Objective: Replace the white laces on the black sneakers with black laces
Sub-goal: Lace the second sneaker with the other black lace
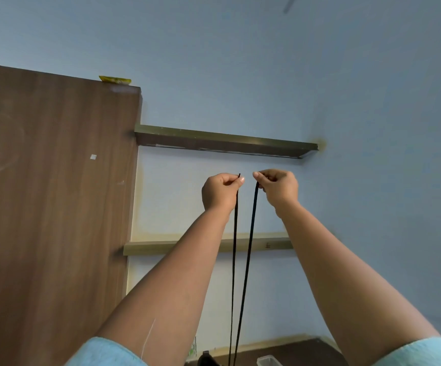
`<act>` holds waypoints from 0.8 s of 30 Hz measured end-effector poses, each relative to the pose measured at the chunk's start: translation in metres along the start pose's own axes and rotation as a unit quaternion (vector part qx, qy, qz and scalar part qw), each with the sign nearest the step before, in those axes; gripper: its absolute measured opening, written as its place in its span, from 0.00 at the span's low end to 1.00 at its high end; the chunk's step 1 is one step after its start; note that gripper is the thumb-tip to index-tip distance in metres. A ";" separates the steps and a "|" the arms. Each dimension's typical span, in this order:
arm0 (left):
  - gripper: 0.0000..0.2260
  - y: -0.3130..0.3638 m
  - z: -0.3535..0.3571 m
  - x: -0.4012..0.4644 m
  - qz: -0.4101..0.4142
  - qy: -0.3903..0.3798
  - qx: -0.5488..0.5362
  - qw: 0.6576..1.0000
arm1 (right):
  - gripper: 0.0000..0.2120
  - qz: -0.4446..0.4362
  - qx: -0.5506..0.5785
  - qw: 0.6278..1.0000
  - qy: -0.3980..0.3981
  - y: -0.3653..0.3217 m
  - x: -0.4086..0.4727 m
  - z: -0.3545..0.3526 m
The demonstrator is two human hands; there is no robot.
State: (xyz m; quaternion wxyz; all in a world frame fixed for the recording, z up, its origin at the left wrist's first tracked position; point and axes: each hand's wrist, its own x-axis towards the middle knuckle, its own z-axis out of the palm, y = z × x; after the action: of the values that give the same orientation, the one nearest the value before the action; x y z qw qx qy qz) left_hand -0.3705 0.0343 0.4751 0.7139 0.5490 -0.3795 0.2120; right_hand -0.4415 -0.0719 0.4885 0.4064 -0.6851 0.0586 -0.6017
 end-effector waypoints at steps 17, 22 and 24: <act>0.09 -0.006 0.014 0.004 -0.063 -0.061 -0.049 0.995 | 0.06 0.027 0.102 0.993 -0.057 0.006 -0.015 0.002; 0.10 -0.057 0.002 -0.014 -0.127 -0.074 -0.052 0.988 | 0.05 0.064 0.008 0.995 -0.080 0.050 -0.038 0.024; 0.11 -0.104 0.001 -0.027 -0.166 -0.067 -0.024 0.984 | 0.03 0.108 -0.009 0.988 -0.109 0.087 -0.053 0.044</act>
State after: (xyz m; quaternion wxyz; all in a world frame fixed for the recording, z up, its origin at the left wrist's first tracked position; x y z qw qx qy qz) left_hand -0.3132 0.0044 0.3898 0.7254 0.5998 -0.3349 0.0442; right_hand -0.3822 -0.0780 0.3946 0.4665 -0.7399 0.0934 -0.4757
